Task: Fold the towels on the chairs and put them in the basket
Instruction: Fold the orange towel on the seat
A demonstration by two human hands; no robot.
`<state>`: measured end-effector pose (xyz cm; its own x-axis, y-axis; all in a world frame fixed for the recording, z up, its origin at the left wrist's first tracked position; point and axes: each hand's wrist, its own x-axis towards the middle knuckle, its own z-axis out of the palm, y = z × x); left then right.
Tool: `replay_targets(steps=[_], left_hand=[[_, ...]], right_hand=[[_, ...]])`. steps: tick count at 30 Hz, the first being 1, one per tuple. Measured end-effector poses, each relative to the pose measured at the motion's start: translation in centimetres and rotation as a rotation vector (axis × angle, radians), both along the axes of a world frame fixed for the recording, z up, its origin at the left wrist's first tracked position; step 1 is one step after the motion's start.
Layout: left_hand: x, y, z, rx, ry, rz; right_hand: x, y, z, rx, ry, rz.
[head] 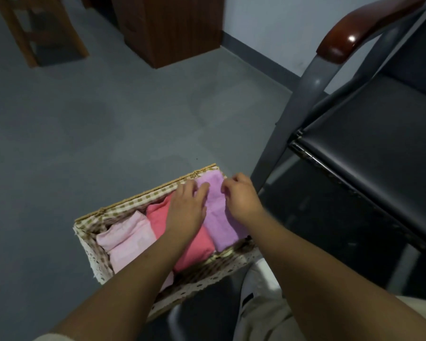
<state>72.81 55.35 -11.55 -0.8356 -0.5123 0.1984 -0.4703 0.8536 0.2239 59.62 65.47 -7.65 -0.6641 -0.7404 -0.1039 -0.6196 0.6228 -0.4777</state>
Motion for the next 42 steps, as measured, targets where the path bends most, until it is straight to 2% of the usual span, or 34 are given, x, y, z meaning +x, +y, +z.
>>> replay_targets(steps=[2, 3, 5, 7, 10, 13, 16, 20, 26, 31, 35, 42], left_hand=[[0.2, -0.5, -0.4, 0.093, -0.100, -0.105], [0.4, -0.6, -0.4, 0.173, -0.211, -0.103], [0.9, -0.9, -0.7, 0.247, -0.375, -0.084], [0.8, -0.9, -0.3, 0.256, -0.438, -0.076], [-0.1, -1.2, 1.8, 0.300, -0.372, -0.053], [-1.5, -1.8, 5.7, 0.457, -0.244, 0.004], [-3.9, -2.1, 10.3, 0.484, -0.157, 0.022], [-8.5, 0.0, 18.4, 0.414, -0.054, -0.059], [-16.4, 11.2, 28.6, 0.397, 0.075, -0.250], [-22.5, 23.1, 31.6, 0.361, 0.049, -0.476], [-26.3, 32.0, 31.3, 0.363, -0.014, -0.616], [-31.6, 44.7, 26.2, 0.413, -0.081, -0.783]], right_hand=[[0.2, 0.4, -0.2, 0.184, 0.120, 0.022], [0.3, 0.6, -0.2, 0.264, 0.140, 0.037], [0.4, 1.0, -0.2, 0.356, 0.081, 0.055], [0.2, 1.4, 0.6, 0.352, -0.057, 0.030], [-0.5, 2.0, 2.9, 0.229, -0.150, -0.043], [-2.6, 2.3, 7.7, 0.050, -0.169, -0.158], [-4.9, 3.6, 14.4, -0.044, -0.112, -0.211], [-7.9, 9.5, 22.8, -0.161, 0.018, -0.294], [-12.0, 23.9, 30.8, -0.251, 0.146, -0.522], [-12.7, 37.2, 31.7, -0.227, 0.194, -0.688], [-13.3, 45.7, 29.8, -0.158, 0.228, -0.825], [-15.6, 57.7, 24.6, -0.028, 0.190, -1.020]])
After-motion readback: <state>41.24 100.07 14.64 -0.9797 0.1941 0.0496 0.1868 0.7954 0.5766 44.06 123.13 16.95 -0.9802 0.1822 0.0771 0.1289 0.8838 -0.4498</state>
